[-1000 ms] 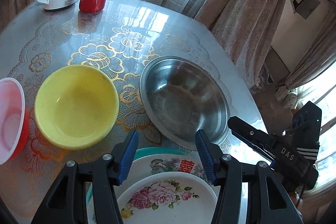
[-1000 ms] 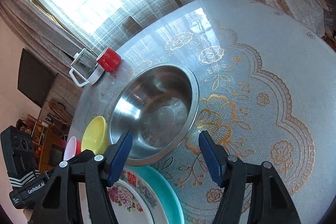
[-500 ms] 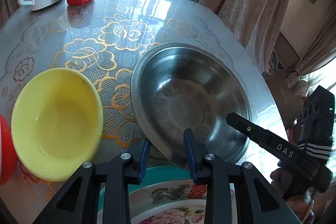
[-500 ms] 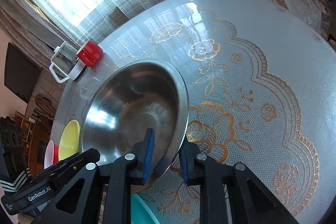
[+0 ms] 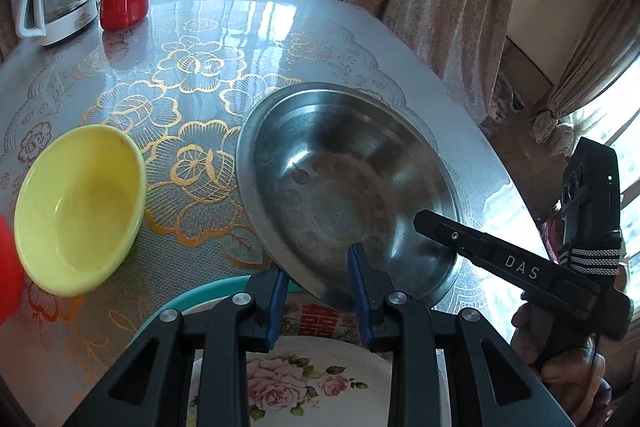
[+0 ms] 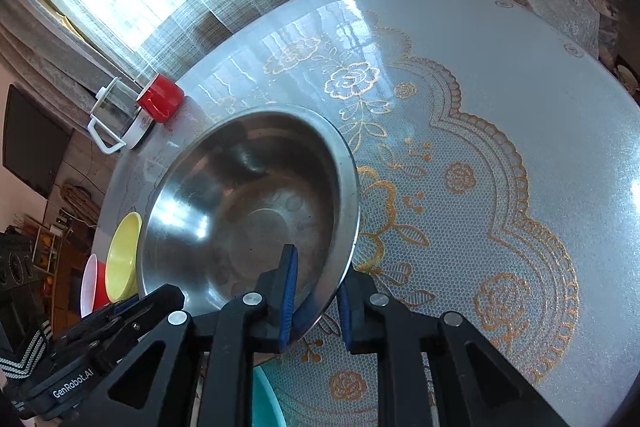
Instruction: Organize plates and bowls
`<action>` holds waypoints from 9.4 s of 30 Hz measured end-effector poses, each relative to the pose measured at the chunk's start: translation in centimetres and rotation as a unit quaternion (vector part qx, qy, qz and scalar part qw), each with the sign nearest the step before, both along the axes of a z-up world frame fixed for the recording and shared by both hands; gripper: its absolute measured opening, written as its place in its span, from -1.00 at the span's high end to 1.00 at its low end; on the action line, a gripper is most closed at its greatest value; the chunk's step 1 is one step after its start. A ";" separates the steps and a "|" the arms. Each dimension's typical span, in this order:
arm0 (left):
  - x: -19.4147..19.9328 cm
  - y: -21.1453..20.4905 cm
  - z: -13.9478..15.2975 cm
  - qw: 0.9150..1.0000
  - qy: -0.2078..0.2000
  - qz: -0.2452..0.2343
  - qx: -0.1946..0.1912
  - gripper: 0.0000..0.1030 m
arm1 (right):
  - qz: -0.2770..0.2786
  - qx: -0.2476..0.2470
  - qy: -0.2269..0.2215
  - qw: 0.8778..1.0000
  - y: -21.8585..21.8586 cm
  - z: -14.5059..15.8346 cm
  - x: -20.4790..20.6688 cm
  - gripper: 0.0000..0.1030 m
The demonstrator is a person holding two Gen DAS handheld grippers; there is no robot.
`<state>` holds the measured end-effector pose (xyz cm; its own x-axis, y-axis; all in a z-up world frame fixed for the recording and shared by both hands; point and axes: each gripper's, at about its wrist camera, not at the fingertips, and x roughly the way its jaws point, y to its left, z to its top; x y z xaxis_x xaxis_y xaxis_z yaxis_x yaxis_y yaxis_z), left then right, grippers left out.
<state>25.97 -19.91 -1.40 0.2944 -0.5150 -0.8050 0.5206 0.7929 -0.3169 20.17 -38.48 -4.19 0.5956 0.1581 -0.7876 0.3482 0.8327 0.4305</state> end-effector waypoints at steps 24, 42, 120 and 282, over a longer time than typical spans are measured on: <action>-5.9 1.3 3.6 0.997 -0.065 -0.017 -0.040 0.41 | -0.008 0.013 -0.038 0.999 -0.5 2.4 -5.5 0.62; -9.3 7.3 5.6 0.992 -0.099 0.006 -0.073 0.40 | 0.046 0.001 -0.073 0.996 4.3 4.8 -5.5 0.61; -10.6 28.5 4.6 0.978 -0.083 0.179 -0.065 0.16 | 0.246 -0.011 -0.064 0.967 21.9 3.4 0.3 0.40; -9.3 33.5 0.2 0.957 -0.072 0.280 0.020 0.14 | 0.277 0.024 -0.023 0.960 28.2 2.2 4.6 0.24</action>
<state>16.67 13.56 -1.16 0.6239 -0.2143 -0.7515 0.0469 0.9702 -0.2377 24.72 -10.31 -1.99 0.4444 0.4956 -0.7462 -0.1626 0.8638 0.4769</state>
